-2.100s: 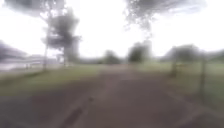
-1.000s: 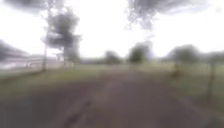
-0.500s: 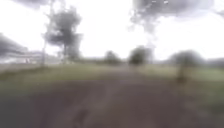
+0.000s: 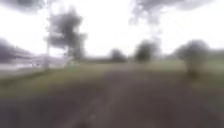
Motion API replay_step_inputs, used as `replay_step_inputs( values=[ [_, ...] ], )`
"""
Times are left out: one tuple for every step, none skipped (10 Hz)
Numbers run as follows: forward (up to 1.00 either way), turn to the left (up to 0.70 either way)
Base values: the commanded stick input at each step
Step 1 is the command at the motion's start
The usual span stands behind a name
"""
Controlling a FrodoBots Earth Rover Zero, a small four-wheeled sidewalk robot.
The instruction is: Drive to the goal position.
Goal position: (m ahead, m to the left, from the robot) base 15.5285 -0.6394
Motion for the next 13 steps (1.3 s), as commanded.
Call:
replay_step_inputs(
  values=[
    [0.70,0.00],
    [0.70,0.00],
    [0.70,0.00],
    [0.70,0.00],
    [0.70,0.00],
    [0.70,0.00],
    [0.70,0.00],
    [0.70,0.00],
    [0.70,0.00],
    [0.70,0.00],
    [0.70,0.00],
    [0.70,0.00],
    [0.70,0.00]
  ],
)
